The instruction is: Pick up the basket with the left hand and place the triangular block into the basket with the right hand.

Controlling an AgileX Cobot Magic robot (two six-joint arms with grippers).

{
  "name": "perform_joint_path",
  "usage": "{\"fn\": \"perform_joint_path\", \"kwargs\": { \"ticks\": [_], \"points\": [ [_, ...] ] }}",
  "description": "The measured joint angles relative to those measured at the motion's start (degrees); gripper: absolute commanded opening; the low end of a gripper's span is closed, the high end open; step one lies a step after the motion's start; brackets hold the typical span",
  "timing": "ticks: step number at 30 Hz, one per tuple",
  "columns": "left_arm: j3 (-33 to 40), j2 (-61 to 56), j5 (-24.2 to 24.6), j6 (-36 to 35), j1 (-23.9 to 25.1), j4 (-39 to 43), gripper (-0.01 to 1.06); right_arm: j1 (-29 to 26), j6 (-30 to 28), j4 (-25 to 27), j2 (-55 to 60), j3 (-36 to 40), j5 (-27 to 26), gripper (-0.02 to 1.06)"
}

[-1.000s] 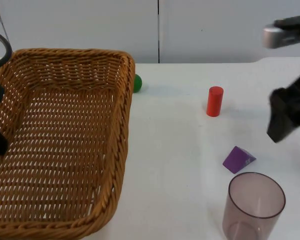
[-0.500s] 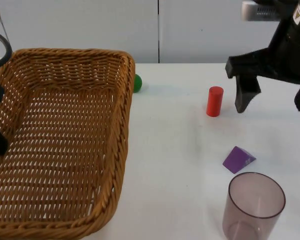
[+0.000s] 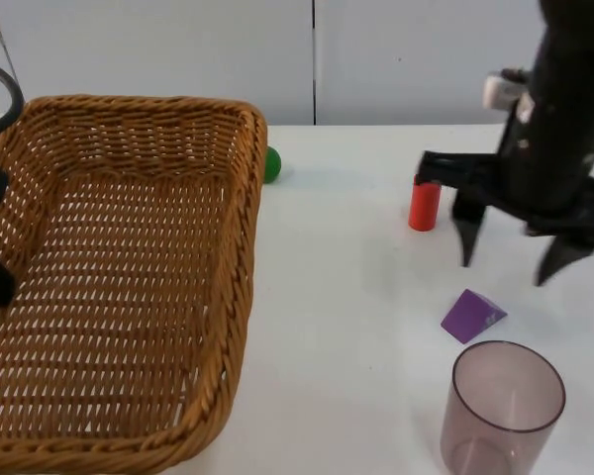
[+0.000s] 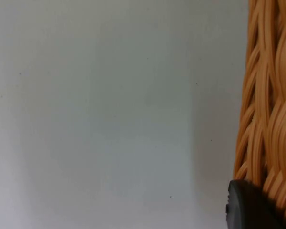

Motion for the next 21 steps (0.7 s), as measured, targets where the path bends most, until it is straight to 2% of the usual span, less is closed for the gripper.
{"fn": "perform_joint_path", "kwargs": {
  "ticks": [3,5,6,9,15,17,21],
  "points": [
    [0.00,0.00,0.00,0.00,0.00,0.00,0.00,0.00,1.69,1.65,2.93,-2.94,-2.60,0.57],
    [0.00,0.00,0.00,0.00,0.00,0.00,0.00,0.00,2.10,1.90,3.51,-3.80,-2.71,0.63],
    [0.00,0.00,0.00,0.00,0.00,0.00,0.00,0.00,2.40,1.90,3.96,-4.42,-2.70,0.63],
    [0.00,0.00,-0.44,0.00,0.00,0.00,0.00,0.00,4.00,1.90,4.34,-4.81,-2.44,0.78],
    [0.00,0.00,-1.35,0.00,0.00,0.00,0.00,0.41,6.88,1.30,4.34,-4.81,-0.02,0.79],
    [0.00,0.00,-1.35,0.00,0.00,0.00,0.00,0.52,11.25,0.45,4.44,-4.81,2.68,0.79],
    [0.00,0.00,-1.35,0.00,0.00,0.00,0.00,0.52,14.33,0.03,4.93,-4.81,4.43,0.79]
  ]
}}
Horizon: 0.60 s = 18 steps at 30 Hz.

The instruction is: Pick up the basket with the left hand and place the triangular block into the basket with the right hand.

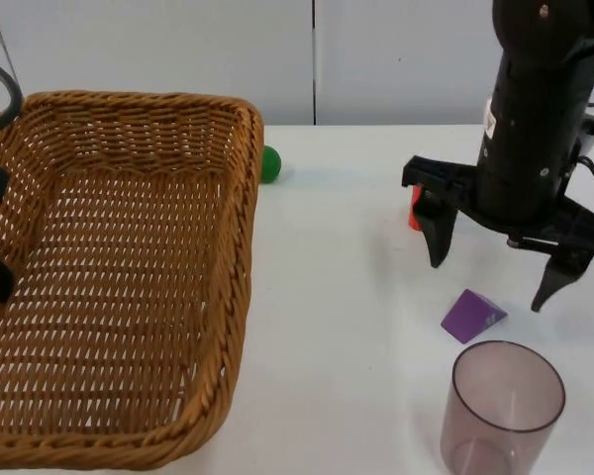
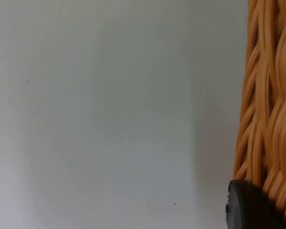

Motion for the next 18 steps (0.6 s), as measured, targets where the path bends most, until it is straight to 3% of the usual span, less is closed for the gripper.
{"fn": "perform_joint_path", "kwargs": {
  "ticks": [18],
  "points": [
    [0.00,-0.09,1.35,0.15,0.00,0.11,0.00,0.00,5.35,-0.31,5.37,0.00,-5.90,0.79]
  ]
}}
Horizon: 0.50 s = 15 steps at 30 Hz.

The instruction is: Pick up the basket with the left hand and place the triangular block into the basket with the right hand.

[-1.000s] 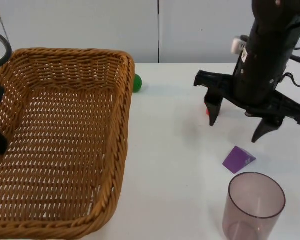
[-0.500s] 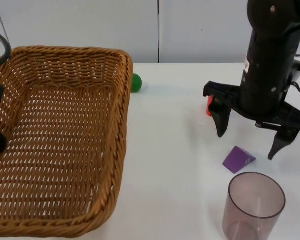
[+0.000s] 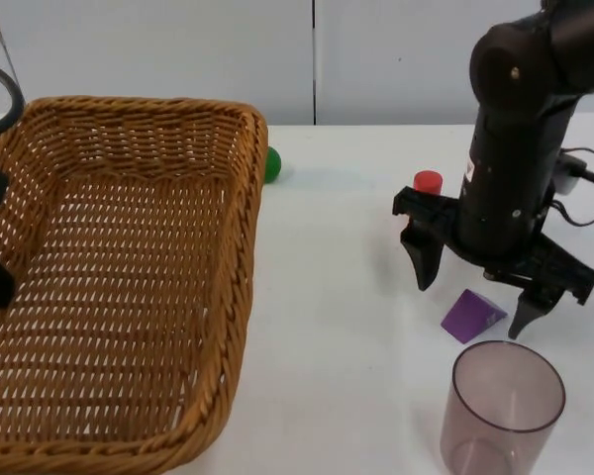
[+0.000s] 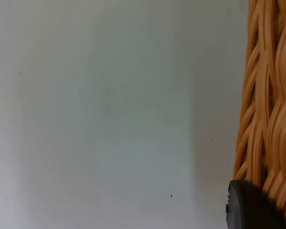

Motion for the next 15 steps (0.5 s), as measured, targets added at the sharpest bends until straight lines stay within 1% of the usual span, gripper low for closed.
{"fn": "perform_joint_path", "kwargs": {
  "ticks": [3,8,15],
  "points": [
    [0.00,0.00,0.00,0.00,0.00,0.00,0.00,0.00,0.90,0.00,0.26,0.00,-0.14,0.76],
    [0.00,0.00,0.10,0.00,0.00,0.00,0.00,0.00,1.70,-1.91,0.48,0.00,0.09,0.76],
    [0.00,0.00,0.10,0.00,0.00,0.00,0.00,0.00,2.15,-2.42,0.92,0.00,-0.13,0.76]
  ]
}}
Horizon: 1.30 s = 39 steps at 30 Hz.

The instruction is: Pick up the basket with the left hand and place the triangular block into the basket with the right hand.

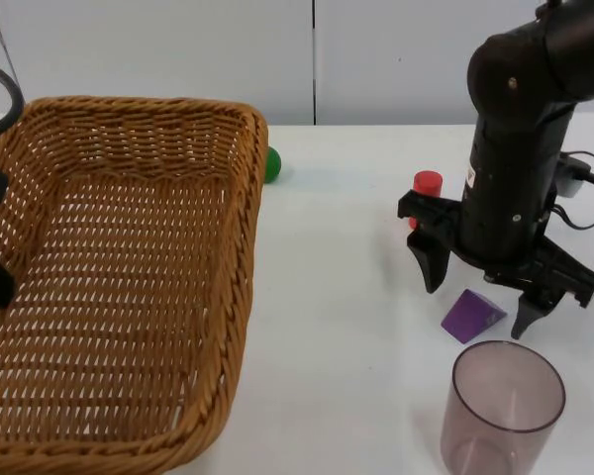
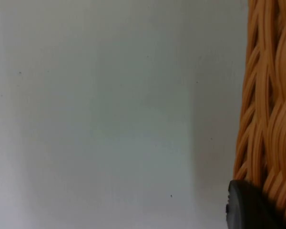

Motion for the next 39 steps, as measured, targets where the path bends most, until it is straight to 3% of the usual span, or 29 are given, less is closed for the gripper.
{"fn": "perform_joint_path", "kwargs": {
  "ticks": [10,13,16,19,20,23,28,31,35,36,39],
  "points": [
    [0.00,0.00,0.00,0.00,0.00,0.00,0.00,0.00,0.38,-0.23,1.18,0.00,-1.12,0.74],
    [0.00,0.00,0.00,0.00,0.00,0.00,0.00,0.00,0.38,-0.35,1.18,0.00,-1.25,0.65],
    [0.00,0.00,0.11,0.00,0.00,0.00,0.00,0.00,0.38,-0.46,1.18,0.00,-1.41,0.40],
    [0.00,0.00,0.11,0.00,0.00,0.00,0.00,0.00,0.38,-0.46,1.18,0.00,-1.42,0.24],
    [0.00,0.00,0.11,0.00,0.00,0.00,0.00,0.00,0.38,-0.46,1.18,0.00,-1.42,0.24],
    [0.00,0.00,0.11,0.00,0.00,0.00,0.00,0.00,0.50,-0.46,1.18,0.00,-1.42,0.01],
    [0.00,0.00,0.11,0.00,0.00,0.00,0.00,0.00,-0.49,-0.35,-0.29,0.00,1.20,0.00],
    [0.00,0.00,0.11,0.00,0.00,0.00,0.00,0.00,-2.91,-0.67,-2.73,0.11,4.04,0.00],
    [0.00,0.00,0.22,0.00,0.00,0.00,0.00,0.00,-12.42,-2.56,-9.24,0.11,9.16,0.00],
    [0.00,0.00,0.22,0.00,0.00,0.00,0.00,0.00,-12.42,-2.56,-9.24,0.11,9.16,0.00],
    [0.00,0.00,0.22,0.00,0.00,0.00,0.00,0.00,-24.59,-2.81,-14.16,0.11,10.93,0.00]
  ]
}}
